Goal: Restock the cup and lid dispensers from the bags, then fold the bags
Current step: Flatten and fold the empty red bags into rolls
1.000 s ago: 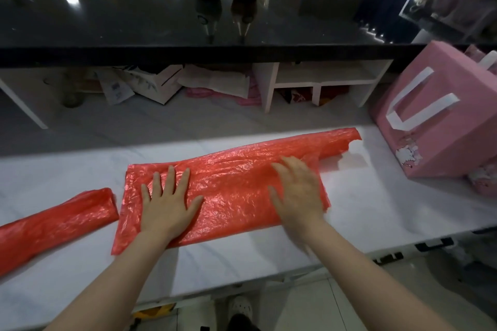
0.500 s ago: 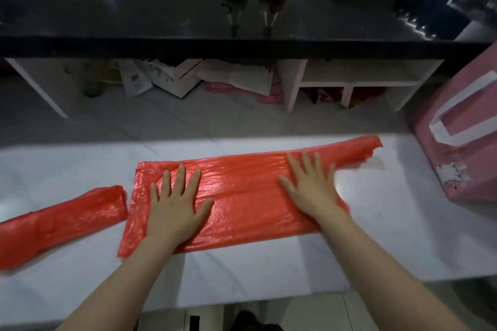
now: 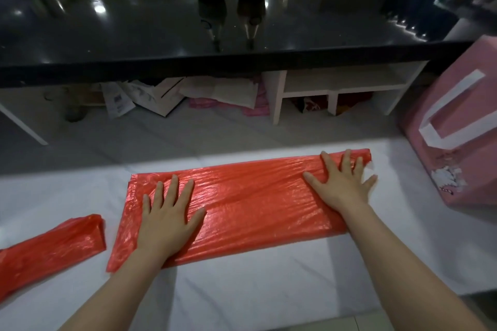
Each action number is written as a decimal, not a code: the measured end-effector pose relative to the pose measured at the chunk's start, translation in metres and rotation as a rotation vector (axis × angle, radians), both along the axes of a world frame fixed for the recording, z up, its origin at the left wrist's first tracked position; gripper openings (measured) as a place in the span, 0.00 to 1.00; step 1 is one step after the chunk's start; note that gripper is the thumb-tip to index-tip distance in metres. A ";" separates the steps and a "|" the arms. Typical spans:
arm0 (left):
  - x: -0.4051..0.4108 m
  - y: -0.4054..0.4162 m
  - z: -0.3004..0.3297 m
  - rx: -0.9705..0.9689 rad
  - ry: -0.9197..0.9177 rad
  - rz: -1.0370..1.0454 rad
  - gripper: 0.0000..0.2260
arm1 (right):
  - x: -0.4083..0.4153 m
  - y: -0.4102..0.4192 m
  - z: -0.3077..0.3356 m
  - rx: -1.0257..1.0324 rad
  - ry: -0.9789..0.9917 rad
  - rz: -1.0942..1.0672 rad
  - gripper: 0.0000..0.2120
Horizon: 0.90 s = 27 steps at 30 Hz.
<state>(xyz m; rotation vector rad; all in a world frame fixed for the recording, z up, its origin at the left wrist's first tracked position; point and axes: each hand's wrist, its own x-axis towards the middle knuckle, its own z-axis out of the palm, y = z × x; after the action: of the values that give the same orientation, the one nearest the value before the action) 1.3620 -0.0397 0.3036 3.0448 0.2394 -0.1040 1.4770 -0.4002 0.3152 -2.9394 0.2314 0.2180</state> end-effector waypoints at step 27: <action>-0.031 -0.013 0.013 -0.160 0.103 0.072 0.34 | -0.131 0.091 0.018 -0.007 -0.248 0.182 0.20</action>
<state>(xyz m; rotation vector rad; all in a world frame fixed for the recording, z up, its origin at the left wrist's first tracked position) 1.3305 -0.0532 0.3168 2.8716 0.3310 -0.2628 1.3462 -0.3093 0.3335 -2.9565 -0.0713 -0.1242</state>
